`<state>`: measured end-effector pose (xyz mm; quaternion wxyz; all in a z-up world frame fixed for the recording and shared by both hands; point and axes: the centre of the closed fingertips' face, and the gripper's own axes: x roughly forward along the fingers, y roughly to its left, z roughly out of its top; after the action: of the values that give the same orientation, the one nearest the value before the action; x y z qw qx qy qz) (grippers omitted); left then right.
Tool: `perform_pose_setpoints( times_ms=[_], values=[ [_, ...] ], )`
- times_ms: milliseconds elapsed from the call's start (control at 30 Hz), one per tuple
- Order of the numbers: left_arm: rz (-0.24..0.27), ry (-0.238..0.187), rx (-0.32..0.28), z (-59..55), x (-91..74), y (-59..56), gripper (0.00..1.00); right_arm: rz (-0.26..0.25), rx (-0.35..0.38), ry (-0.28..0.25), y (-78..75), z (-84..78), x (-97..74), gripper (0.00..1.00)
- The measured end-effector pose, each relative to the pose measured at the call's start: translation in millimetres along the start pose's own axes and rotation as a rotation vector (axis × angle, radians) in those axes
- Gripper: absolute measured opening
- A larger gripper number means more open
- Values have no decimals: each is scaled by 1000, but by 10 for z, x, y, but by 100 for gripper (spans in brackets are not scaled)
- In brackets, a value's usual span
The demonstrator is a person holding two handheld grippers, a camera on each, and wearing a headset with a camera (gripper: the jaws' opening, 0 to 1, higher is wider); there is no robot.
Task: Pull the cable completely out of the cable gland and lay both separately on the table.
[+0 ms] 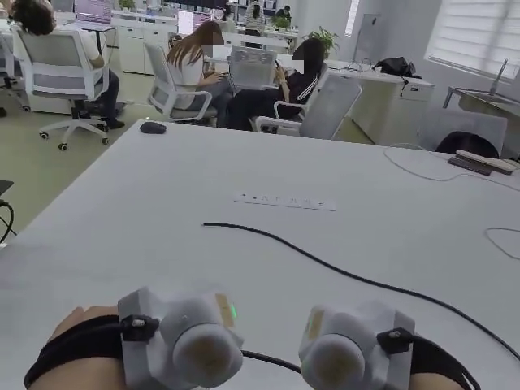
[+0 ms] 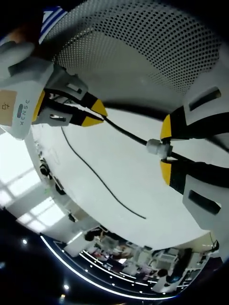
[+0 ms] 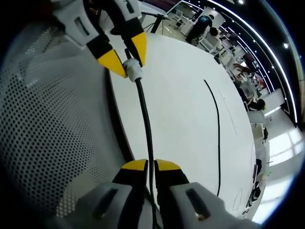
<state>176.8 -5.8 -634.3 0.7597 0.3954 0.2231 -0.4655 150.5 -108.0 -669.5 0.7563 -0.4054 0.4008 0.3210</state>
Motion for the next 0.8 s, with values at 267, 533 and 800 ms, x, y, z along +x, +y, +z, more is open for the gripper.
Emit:
perform_pose_setpoints(
  times_ms=[267,533,800],
  values=[
    [-21,-31,42,92,-13,-74,17,21,37,-80,14,127,-25,17],
    [-53,-94,125,238,-33,-183,17,43,-85,-200,141,414,-86,24],
    [-59,-125,137,301,-52,-191,16,66,-98,-222,174,454,-100,7]
  ],
)
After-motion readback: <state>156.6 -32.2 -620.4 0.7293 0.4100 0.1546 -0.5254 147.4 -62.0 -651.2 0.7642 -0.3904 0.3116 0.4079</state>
